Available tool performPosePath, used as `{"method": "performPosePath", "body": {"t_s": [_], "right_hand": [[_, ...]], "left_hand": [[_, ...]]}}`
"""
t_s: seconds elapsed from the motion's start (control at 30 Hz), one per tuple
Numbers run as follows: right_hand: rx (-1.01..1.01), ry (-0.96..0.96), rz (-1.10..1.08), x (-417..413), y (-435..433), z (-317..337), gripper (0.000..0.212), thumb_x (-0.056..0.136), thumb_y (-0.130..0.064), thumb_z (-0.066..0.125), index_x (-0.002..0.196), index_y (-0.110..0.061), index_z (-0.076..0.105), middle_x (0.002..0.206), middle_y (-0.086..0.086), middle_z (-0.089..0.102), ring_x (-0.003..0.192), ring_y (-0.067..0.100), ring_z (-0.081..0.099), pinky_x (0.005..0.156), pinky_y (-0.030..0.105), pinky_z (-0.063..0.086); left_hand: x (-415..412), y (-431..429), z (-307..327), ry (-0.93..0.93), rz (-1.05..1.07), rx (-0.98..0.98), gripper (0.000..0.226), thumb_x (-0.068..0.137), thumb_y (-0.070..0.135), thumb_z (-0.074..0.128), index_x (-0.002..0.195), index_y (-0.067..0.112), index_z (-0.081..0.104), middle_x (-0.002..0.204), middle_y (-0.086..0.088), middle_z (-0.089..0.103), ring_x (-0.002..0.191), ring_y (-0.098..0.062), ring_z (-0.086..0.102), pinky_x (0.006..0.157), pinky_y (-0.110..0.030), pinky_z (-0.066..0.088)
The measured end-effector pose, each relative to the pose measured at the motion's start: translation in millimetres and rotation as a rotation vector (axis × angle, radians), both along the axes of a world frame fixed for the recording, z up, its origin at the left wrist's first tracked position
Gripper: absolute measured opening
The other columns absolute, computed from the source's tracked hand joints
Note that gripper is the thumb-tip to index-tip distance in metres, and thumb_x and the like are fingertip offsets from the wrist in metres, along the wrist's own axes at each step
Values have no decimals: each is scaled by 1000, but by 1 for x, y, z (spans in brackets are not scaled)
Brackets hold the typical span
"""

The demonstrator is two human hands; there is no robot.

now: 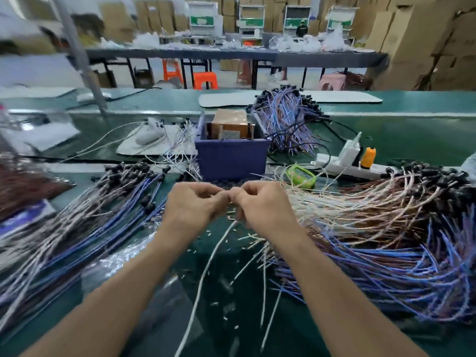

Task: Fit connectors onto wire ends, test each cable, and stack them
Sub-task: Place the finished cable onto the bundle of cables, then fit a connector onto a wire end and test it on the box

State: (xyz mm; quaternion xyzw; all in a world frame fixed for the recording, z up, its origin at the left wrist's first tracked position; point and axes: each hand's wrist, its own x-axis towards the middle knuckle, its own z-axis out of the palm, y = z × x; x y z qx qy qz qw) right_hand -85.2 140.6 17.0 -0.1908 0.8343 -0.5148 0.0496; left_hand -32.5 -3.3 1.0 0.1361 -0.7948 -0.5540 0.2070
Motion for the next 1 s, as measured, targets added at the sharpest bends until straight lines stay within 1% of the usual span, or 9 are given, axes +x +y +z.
{"method": "performPosePath", "body": {"t_s": [0.1,0.2,0.3,0.37,0.4,0.53,0.7,0.83,1.0], "right_hand": [[38,-52,70,-6,-43,-8,19,85,-25,67,69,-17,72,68,3,73,69,30,70,73,51,59],[86,-96,131,-12,-77,-14,14,81,-18,66,72,-23,75,72,-3,76,74,23,74,77,46,61],[135,-108,156,-15,-104,-20,18,80,-11,63,79,-23,77,76,-2,77,76,22,74,77,43,62],[189,-83,149,-19,-120,-24,23,79,-9,60,80,-24,76,77,-3,76,76,20,74,76,38,62],[202,-81,141,-22,-127,-24,24,80,-8,59,80,-26,76,76,-3,76,75,18,73,73,33,62],[260,-55,134,-28,-142,-27,24,82,-11,60,82,-28,77,78,-6,74,68,7,66,51,12,46],[227,-38,125,-24,-141,-32,23,82,-14,61,86,-30,78,81,-12,75,77,8,67,65,20,49],[123,-21,72,-22,-127,-29,22,83,-17,63,76,-33,76,66,-21,70,56,1,64,47,9,40],[67,-64,171,-9,-105,-28,22,83,-19,64,81,-37,75,62,-11,71,50,4,62,50,19,45]], "left_hand": [[10,-37,-11,-1,239,-74,14,79,43,77,67,37,77,55,5,70,43,-6,57,47,-25,43],[14,-72,-15,-56,485,-219,27,81,37,81,57,42,71,53,21,66,48,1,62,47,-19,40],[17,-93,-22,-128,639,-392,22,82,36,81,62,35,72,57,16,67,58,-2,65,55,-20,41],[17,-96,-31,-190,646,-545,4,84,35,79,88,33,80,80,4,73,79,-21,68,70,-29,48],[16,-94,-34,-220,636,-584,13,83,34,79,97,33,80,88,-2,72,86,-26,66,76,-33,49],[11,-95,-34,-343,555,-635,15,87,45,73,98,37,78,98,6,68,101,-22,59,82,-34,44],[10,-100,-37,-381,505,-669,18,86,56,69,89,41,78,94,15,63,100,-14,53,82,-34,41],[9,-94,-37,-365,531,-730,19,91,47,66,90,34,80,95,12,67,97,-15,55,88,-34,37],[12,-89,-32,-264,598,-669,14,97,33,63,93,28,75,100,8,66,93,-14,49,86,-33,31]]}}
